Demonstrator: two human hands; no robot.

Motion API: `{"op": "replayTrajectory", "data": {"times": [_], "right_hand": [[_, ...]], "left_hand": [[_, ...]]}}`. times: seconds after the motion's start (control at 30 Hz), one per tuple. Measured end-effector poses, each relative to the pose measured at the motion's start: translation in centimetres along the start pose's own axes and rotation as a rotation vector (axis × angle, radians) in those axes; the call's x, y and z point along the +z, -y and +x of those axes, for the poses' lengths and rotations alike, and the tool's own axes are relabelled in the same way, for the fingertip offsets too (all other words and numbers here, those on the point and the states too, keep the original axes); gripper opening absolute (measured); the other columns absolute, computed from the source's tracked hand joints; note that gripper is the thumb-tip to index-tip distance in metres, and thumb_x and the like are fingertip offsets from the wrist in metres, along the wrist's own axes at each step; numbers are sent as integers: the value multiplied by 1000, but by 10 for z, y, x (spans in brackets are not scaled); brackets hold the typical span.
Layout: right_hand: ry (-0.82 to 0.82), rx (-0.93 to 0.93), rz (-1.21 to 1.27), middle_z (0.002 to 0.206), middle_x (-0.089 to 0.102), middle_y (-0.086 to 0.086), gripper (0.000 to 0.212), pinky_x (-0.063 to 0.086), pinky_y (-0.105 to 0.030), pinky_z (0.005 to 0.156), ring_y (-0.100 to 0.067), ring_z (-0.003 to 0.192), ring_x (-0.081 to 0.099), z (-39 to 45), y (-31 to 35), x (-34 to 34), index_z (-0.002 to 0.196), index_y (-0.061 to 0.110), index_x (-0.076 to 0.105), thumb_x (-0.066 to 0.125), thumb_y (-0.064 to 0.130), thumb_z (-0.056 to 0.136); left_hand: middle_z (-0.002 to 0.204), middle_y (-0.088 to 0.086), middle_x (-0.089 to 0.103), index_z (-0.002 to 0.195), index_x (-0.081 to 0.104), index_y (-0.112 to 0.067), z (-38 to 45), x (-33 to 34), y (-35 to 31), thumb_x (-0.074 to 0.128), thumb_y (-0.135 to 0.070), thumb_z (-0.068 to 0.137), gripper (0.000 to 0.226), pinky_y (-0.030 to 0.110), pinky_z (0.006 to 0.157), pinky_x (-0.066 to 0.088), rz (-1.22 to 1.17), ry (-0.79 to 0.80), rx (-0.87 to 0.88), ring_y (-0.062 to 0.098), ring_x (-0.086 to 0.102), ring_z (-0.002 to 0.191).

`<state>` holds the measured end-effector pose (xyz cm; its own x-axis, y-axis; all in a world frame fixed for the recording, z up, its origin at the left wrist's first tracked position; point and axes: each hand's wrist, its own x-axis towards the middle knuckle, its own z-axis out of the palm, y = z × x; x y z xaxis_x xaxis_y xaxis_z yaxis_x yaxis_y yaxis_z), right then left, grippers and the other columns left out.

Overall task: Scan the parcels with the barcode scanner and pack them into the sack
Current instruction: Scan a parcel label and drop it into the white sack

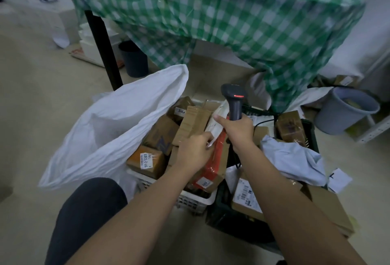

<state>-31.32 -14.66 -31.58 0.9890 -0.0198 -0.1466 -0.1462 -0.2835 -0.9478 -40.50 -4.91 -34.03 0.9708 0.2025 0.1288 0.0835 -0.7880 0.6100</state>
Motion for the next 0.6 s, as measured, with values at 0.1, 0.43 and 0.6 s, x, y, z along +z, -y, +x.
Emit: {"op": "replayTrajectory", "data": {"times": [0.1,0.43,0.6], "right_hand": [[-71,-80,-126,71,55,-2,20,41,-25,53,-18,59,51,-25,12,-6,85,12,57,74,15,76],[-52,-263,117,82,60,-9,22,51,-39,73,-21,76,56,-88,69,-41,82,12,59,79,9,75],[65,-235,192,89,69,-11,24,58,-41,77,-25,80,67,-84,83,-40,90,9,63,81,7,74]], "left_hand": [[100,-1,68,103,66,-18,-18,-8,-3,57,-37,93,23,36,75,51,-132,28,56,18,64,92],[131,2,56,131,51,-15,-38,-100,22,39,-45,100,46,33,93,42,-509,-68,-191,20,53,116],[155,6,29,152,21,-17,-11,-110,26,30,-58,98,69,53,111,32,-684,57,-455,35,30,140]]}}
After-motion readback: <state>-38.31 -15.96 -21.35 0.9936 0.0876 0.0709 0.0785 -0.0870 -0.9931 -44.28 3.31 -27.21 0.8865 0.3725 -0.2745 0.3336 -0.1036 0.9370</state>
